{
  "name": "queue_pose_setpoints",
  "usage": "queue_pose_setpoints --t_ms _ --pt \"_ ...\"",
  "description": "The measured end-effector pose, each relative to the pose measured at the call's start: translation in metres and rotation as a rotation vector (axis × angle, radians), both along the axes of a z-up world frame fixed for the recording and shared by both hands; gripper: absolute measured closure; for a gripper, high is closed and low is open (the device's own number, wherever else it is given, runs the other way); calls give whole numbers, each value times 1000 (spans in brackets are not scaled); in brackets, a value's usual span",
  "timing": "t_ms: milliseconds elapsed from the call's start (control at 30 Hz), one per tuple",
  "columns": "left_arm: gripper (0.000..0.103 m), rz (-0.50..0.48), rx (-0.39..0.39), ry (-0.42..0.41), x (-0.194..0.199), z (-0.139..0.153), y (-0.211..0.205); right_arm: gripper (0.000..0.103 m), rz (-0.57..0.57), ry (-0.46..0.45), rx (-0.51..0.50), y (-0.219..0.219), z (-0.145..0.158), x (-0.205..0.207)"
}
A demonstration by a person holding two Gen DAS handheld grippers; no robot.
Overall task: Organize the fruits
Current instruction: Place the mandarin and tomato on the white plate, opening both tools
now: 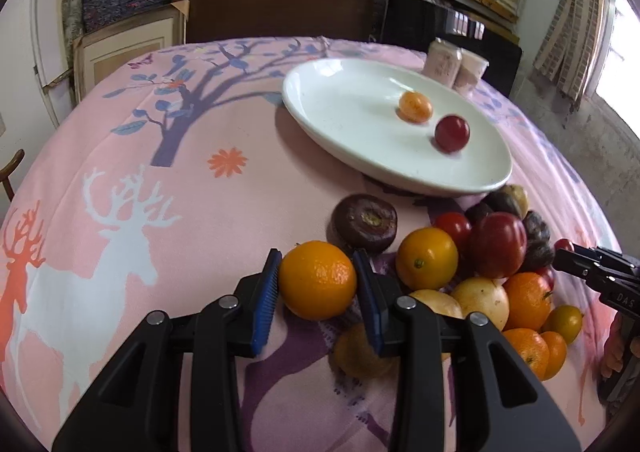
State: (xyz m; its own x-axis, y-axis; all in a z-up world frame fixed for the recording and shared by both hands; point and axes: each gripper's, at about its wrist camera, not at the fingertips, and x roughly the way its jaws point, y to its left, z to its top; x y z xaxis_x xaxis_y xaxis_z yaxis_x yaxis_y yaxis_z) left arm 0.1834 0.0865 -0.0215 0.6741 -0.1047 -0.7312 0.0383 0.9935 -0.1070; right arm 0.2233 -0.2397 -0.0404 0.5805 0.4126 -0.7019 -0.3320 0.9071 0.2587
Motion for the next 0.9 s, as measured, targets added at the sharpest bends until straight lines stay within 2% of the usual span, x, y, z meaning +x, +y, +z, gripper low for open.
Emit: queue_pose_setpoints --t_ms 167,300,400,567,600,633,667,733,800,867,900 --pt "67 24 -24 -77 5 37 5 72 -36 -53 55 -11 33 13" --pt "67 -10 -5 -119 37 66 -15 72 -5 -103 72 10 70 45" --pt "67 -30 -7 -109 65 63 -31 72 26 -99 66 37 74 67" --pt "67 -50 5 -64 94 41 -44 72 83 -74 42 78 54 90" --pt "63 -49 17 -56 98 36 -44 66 81 -73 44 80 50 91" --pt "48 -52 18 -53 99 33 -43 54 76 -71 43 80 48 92" --pt "36 -56 9 -57 98 32 -41 52 76 -71 42 78 46 93" --pt "31 -55 -12 -78 94 36 -38 52 57 -78 70 65 49 92" --pt "29 -57 -18 -96 90 41 -37 47 31 -80 119 50 54 91" --pt "19 -53 -10 -107 85 44 -36 41 6 -90 141 39 58 89" --pt "18 -46 5 -110 83 42 -35 40 -8 -99 143 34 60 88"
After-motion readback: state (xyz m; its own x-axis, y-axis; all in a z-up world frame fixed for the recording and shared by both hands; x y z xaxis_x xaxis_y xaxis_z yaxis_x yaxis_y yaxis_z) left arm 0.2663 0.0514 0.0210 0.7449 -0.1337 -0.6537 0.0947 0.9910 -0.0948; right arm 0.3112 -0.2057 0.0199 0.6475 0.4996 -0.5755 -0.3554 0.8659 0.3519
